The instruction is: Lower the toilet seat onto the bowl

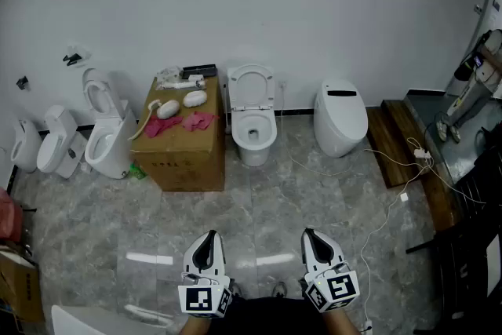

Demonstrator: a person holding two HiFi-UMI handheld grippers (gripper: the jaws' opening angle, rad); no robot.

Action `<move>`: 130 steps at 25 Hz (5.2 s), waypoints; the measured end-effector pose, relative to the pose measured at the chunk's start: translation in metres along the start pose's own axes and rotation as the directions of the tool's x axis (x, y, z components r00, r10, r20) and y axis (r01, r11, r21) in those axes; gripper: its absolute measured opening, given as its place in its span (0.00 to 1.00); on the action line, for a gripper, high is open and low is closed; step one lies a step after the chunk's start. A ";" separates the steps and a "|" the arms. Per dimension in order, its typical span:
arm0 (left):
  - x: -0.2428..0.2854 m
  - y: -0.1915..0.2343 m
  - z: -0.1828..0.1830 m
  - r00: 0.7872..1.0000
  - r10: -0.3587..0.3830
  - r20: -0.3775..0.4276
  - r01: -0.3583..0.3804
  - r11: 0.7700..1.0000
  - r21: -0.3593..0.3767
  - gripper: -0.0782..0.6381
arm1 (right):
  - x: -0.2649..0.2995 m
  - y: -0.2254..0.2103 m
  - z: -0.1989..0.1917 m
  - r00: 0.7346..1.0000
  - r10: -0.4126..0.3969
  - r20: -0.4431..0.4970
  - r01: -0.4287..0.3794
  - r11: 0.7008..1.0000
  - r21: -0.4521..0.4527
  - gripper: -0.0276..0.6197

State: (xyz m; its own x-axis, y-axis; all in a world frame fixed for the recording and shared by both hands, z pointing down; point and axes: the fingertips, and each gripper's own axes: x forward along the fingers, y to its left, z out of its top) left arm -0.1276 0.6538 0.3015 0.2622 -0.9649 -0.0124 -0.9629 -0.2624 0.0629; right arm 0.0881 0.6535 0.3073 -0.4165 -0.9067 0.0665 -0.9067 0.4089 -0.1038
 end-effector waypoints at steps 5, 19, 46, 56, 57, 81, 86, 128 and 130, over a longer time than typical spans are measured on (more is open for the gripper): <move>0.001 -0.001 0.001 1.000 -0.001 -0.002 0.001 1.000 0.006 0.13 | 0.001 0.000 -0.001 1.000 0.004 0.000 -0.004 1.000 -0.010 0.08; 0.014 -0.020 0.001 1.000 -0.001 -0.005 0.001 1.000 0.023 0.13 | -0.002 -0.019 0.003 1.000 0.015 0.017 -0.015 1.000 0.021 0.08; 0.120 -0.066 -0.035 0.996 0.062 -0.058 -0.059 0.997 0.054 0.13 | 0.067 -0.106 -0.018 0.992 0.121 -0.031 -0.121 0.993 0.005 0.08; 0.259 -0.001 -0.012 1.000 -0.011 0.015 0.011 1.000 0.022 0.13 | 0.207 -0.125 -0.003 0.995 0.088 -0.046 -0.089 0.996 -0.028 0.08; 0.274 0.007 -0.010 1.000 -0.019 0.016 0.019 1.000 0.022 0.13 | 0.223 -0.129 -0.002 0.996 0.080 -0.047 -0.081 0.996 -0.026 0.08; 0.546 0.144 -0.038 0.997 0.000 -0.083 0.004 0.999 0.044 0.13 | 0.535 -0.210 -0.001 0.991 0.099 -0.094 -0.099 0.995 0.007 0.08; 0.630 0.153 -0.031 0.994 0.022 -0.103 -0.017 0.998 0.053 0.13 | 0.612 -0.254 0.013 0.986 0.141 -0.091 -0.140 0.990 0.012 0.08; 1.045 0.298 -0.239 0.695 -0.328 -0.640 0.530 0.835 0.147 0.14 | 1.037 -0.401 -0.109 0.761 0.274 -0.589 -0.435 0.888 -0.150 0.09; 1.057 0.298 -0.257 0.646 -0.353 -0.677 0.586 0.797 0.144 0.21 | 1.050 -0.410 -0.129 0.727 0.256 -0.638 -0.458 0.872 -0.173 0.12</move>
State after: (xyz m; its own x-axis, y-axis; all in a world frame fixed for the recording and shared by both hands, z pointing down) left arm -0.1213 -0.4436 0.5639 0.5526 -0.5278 0.6450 -0.6234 -0.7754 -0.1005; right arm 0.0138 -0.4523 0.5480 -0.5773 -0.4883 0.6544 -0.6109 0.7901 0.0506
